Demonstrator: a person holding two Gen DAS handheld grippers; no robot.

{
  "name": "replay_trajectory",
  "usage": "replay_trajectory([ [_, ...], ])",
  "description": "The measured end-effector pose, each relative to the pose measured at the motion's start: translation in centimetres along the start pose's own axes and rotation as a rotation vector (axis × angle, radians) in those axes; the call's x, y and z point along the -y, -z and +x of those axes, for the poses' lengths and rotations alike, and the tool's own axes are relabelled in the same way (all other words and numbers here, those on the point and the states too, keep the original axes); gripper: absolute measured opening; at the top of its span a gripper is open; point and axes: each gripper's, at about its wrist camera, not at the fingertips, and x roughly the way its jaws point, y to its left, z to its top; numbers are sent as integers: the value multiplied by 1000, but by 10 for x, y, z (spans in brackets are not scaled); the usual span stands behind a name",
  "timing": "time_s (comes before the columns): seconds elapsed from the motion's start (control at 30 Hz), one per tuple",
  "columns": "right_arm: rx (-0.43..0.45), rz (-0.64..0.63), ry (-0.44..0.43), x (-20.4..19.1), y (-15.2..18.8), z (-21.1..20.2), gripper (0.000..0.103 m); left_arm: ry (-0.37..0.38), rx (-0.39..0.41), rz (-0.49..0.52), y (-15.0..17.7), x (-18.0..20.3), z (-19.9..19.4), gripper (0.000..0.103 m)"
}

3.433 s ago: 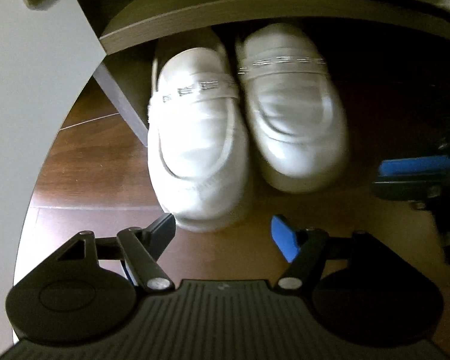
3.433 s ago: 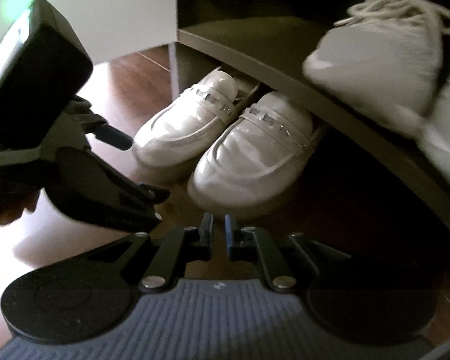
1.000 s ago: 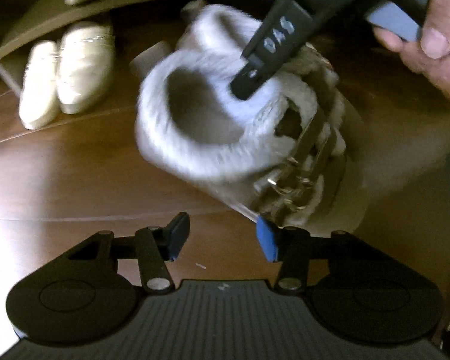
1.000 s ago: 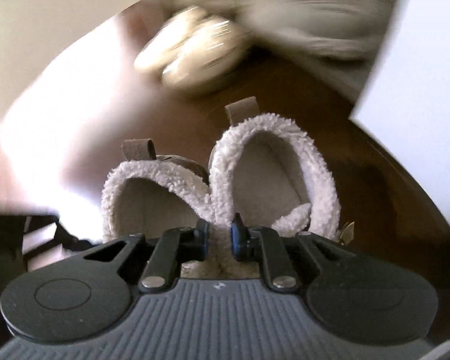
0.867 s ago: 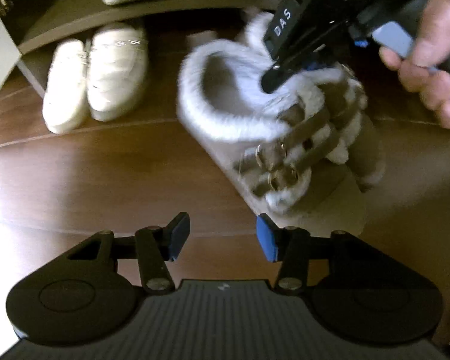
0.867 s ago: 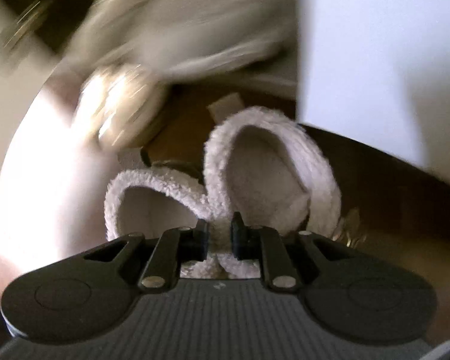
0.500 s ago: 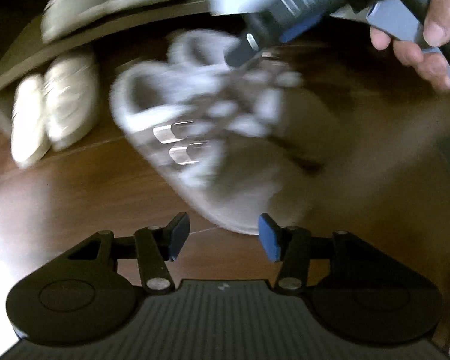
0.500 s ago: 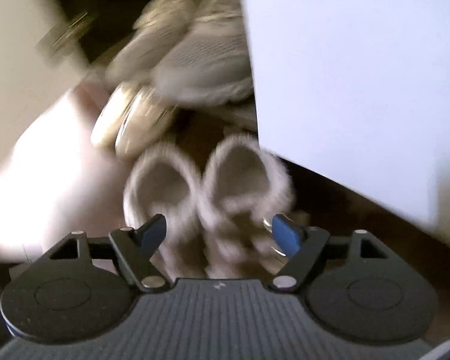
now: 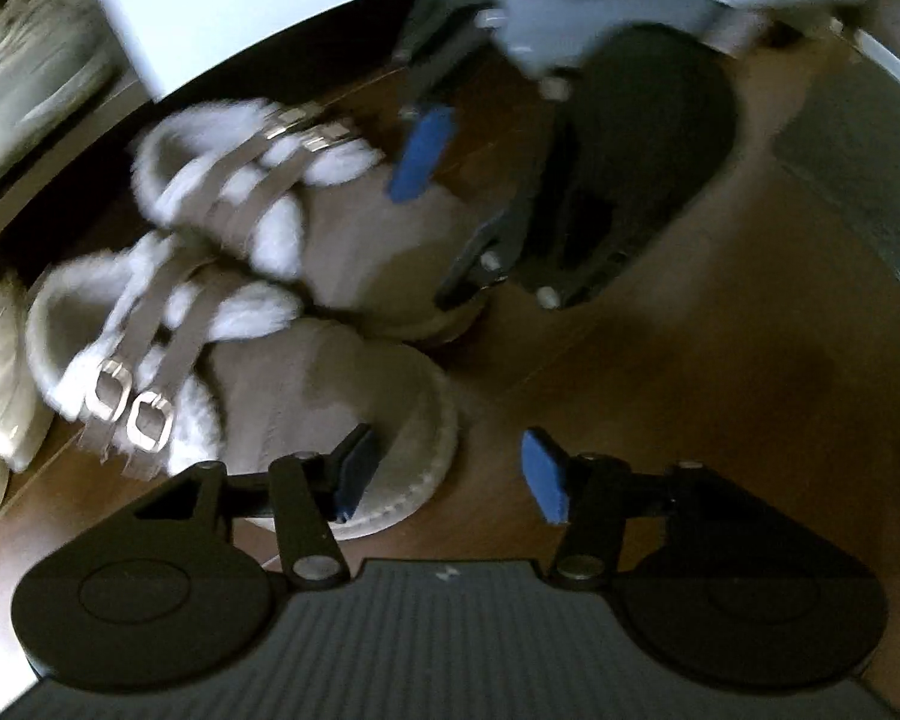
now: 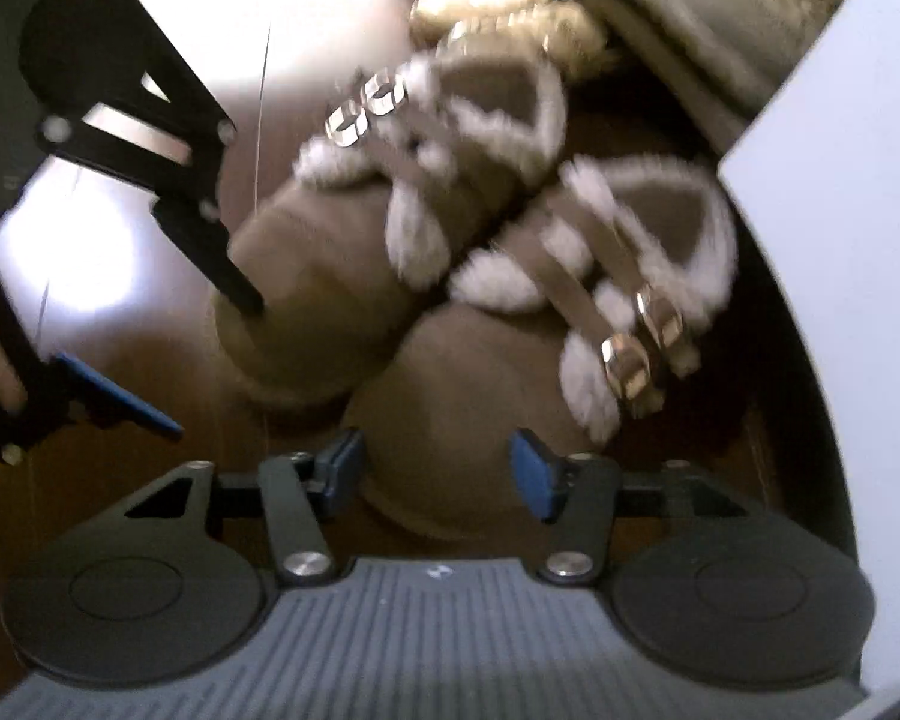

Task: Organize scattered shoes
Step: 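Carry the fuzzy sandals with the right gripper under the bottom shelf beside the loafers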

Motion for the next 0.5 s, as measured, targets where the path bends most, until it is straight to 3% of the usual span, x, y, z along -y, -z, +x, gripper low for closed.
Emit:
replay_trajectory([
  [0.1, 13, -37, 22, -10, -9, 4, 44, -83, -49, -17, 10, -31, -1, 65],
  [0.13, 10, -42, 28, -14, -12, 5, 44, -89, -51, -35, 13, -40, -4, 62],
  [0.2, 14, 48, 26, -5, -14, -7, 40, -96, -51, -75, 20, -58, -10, 61],
  [0.23, 16, 98, 25, 0, -15, -14, 43, -95, -31, -140, 20, -64, -12, 61],
  [0.3, 52, 327, 8, 19, -6, -35, 49, -92, 13, -279, 20, -75, -15, 62],
  [0.4, 121, 765, 72, 50, 20, -48, 49, -86, 81, -487, 20, -92, -19, 63],
  [0.43, 142, 870, 101, 57, 28, -47, 50, -84, 104, -557, 20, -98, -21, 63],
  [0.5, 166, 947, 115, 62, 29, -38, 57, -77, 111, -671, 18, -107, -14, 63],
])
